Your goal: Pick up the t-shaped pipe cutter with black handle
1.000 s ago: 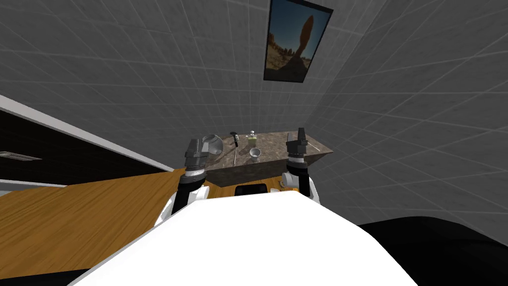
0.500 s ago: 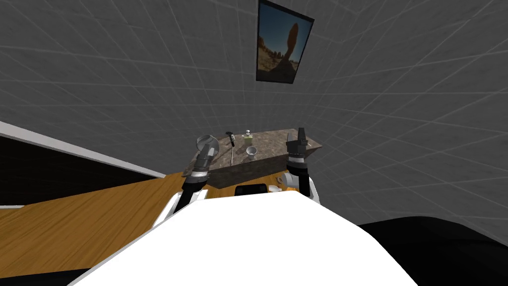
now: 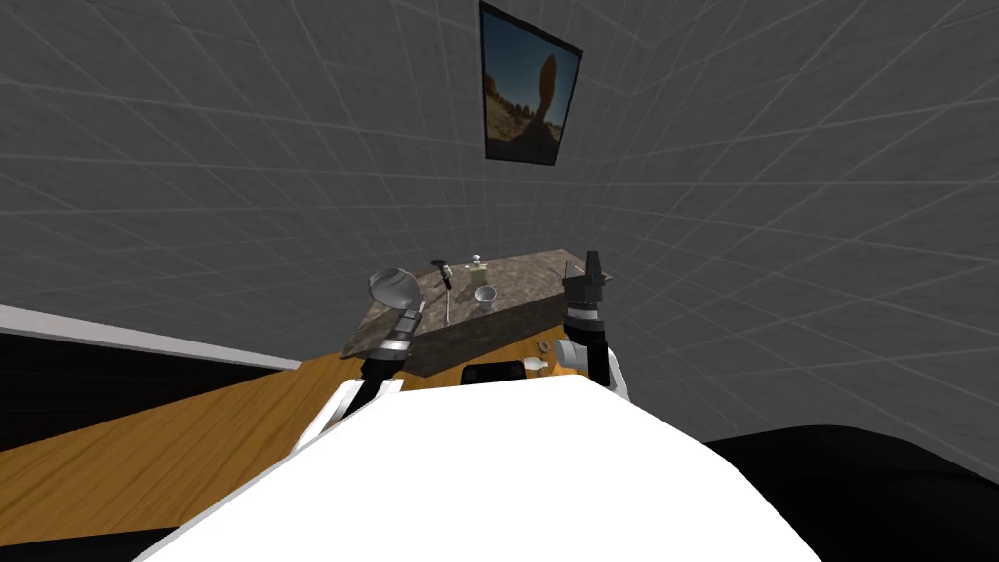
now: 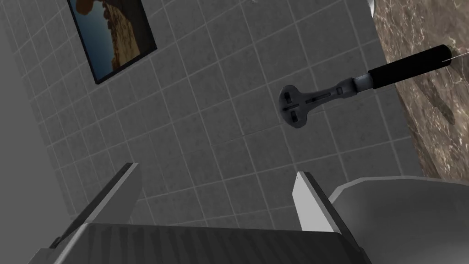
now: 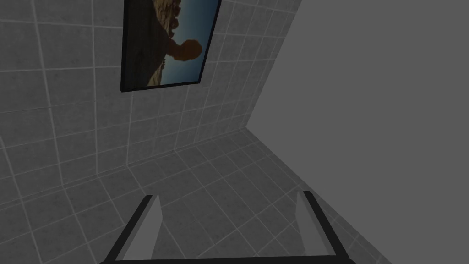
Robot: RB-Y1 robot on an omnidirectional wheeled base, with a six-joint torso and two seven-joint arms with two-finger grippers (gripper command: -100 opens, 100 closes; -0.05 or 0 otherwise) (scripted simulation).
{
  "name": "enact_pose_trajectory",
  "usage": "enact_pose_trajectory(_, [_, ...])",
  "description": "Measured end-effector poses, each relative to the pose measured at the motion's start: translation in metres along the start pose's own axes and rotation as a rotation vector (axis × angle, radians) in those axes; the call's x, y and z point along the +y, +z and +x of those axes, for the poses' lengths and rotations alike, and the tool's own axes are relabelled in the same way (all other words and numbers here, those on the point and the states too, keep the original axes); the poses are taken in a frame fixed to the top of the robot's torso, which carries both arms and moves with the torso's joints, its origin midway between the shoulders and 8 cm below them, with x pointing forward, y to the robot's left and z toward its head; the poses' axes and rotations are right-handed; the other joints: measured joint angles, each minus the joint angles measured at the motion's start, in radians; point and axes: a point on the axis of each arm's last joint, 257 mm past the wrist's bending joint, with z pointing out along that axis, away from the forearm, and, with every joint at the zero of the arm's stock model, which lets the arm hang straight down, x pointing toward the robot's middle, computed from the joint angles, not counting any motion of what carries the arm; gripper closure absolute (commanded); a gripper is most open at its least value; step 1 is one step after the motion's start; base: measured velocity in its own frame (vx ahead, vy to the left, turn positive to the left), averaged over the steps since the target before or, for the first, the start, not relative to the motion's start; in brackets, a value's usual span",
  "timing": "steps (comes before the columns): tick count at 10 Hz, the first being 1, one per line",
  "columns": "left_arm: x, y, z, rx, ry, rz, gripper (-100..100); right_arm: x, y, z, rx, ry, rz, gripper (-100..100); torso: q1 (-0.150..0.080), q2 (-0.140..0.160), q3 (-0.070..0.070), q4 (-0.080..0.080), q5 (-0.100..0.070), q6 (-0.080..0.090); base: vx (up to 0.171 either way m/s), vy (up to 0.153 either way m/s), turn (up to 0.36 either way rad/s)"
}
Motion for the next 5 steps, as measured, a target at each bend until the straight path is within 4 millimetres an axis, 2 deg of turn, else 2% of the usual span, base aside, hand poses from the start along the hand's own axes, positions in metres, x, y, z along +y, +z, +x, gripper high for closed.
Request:
enact_pose_trajectory(1, [0.019,-0.007,0.001,0.023,0.027,-0.049,-100,0.0,0.0,0.0,0.0,0.0,0.0,0,0.0,0.0,0.0,0.0,0.0,0.0,-0.031,-0.028,-0.291])
enact_pose_trajectory(2, [0.042,-0.013,-0.002,0.045,0.059,-0.101,-100,0.0,0.0,0.0,0.0,0.0,0.0,0,0.0,0.0,0.0,0.0,0.0,0.0,-0.016,-0.019,-0.06])
enact_pose_trajectory(4, [0.062,-0.021,0.0,0.068,0.094,-0.162,-100,0.0,0.0,0.0,0.0,0.0,0.0,0,-0.001,-0.001,-0.001,0.0,0.0,0.0,-0.006,-0.03,-0.221])
enact_pose_trajectory(5, [0.076,-0.025,-0.001,0.086,0.128,-0.207,-100,0.0,0.0,0.0,0.0,0.0,0.0,0,-0.001,-0.001,-0.001,0.0,0.0,0.0,-0.008,-0.024,-0.11])
